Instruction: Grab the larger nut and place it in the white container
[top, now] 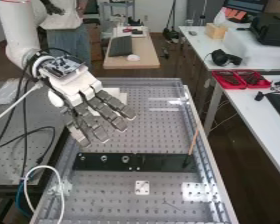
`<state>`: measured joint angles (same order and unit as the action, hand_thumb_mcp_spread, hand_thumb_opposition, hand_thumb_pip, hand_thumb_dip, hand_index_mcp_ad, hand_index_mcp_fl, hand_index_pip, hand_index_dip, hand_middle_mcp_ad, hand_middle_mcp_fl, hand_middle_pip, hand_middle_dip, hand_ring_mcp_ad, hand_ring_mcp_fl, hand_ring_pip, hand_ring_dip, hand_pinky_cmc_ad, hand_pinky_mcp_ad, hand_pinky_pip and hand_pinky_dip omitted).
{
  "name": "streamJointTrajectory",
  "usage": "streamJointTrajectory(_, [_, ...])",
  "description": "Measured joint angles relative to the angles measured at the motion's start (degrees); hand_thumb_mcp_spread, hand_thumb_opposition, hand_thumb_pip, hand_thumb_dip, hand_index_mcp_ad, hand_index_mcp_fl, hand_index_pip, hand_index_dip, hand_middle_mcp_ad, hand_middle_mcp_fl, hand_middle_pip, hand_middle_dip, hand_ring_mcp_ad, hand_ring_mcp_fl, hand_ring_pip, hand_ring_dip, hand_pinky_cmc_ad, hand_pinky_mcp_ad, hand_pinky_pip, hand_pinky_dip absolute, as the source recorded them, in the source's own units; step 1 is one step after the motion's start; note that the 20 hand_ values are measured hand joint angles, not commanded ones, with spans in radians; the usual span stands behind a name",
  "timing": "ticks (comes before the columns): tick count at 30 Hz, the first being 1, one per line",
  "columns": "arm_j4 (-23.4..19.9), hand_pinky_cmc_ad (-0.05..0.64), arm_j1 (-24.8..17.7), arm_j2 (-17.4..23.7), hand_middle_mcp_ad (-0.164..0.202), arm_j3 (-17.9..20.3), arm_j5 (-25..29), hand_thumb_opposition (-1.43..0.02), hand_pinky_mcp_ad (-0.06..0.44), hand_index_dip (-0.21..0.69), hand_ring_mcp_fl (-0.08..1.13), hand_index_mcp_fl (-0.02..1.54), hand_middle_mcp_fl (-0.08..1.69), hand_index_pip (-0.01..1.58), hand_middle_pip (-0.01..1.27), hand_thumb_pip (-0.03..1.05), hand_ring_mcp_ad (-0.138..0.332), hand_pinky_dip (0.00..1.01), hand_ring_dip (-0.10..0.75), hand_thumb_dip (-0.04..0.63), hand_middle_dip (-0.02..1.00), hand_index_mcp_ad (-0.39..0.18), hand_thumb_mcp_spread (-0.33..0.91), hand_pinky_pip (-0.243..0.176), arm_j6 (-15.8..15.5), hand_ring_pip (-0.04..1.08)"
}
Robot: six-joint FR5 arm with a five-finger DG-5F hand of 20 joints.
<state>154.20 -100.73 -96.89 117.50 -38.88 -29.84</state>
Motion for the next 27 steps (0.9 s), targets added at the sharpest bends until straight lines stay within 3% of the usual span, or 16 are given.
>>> streamJointTrajectory(8, [-3.4,0.398,-1.7,-3.2,0.072,1.9,5.9,-0.77,0.330,0.016,0.00,0.04,0.01,0.55,0.13,0.57,0.188,0.71,0.134,0.112,0.22,-0.061,0.24,-0.112,3.4,0.08])
streamJointTrajectory(16, [-4.2,0.398,-2.5,-8.2,0.072,3.1,10.3,-0.82,0.332,0.016,0.00,0.04,0.01,1.06,0.13,0.61,0.188,0.71,0.134,0.126,0.22,-0.077,0.26,-0.124,10.5,0.09])
streamJointTrajectory(21, [-6.0,0.394,-3.0,-10.0,0.072,3.6,12.3,-0.82,0.332,0.021,0.00,0.04,0.00,1.27,0.13,0.64,0.188,0.71,0.134,0.127,0.22,-0.080,0.27,-0.124,11.3,0.09])
streamJointTrajectory(27, [-6.6,0.394,-4.0,-13.0,0.072,2.4,14.3,-0.83,0.328,0.028,0.00,0.04,0.01,1.41,0.13,0.65,0.188,0.71,0.134,0.141,0.22,-0.094,0.28,-0.124,12.6,0.10])
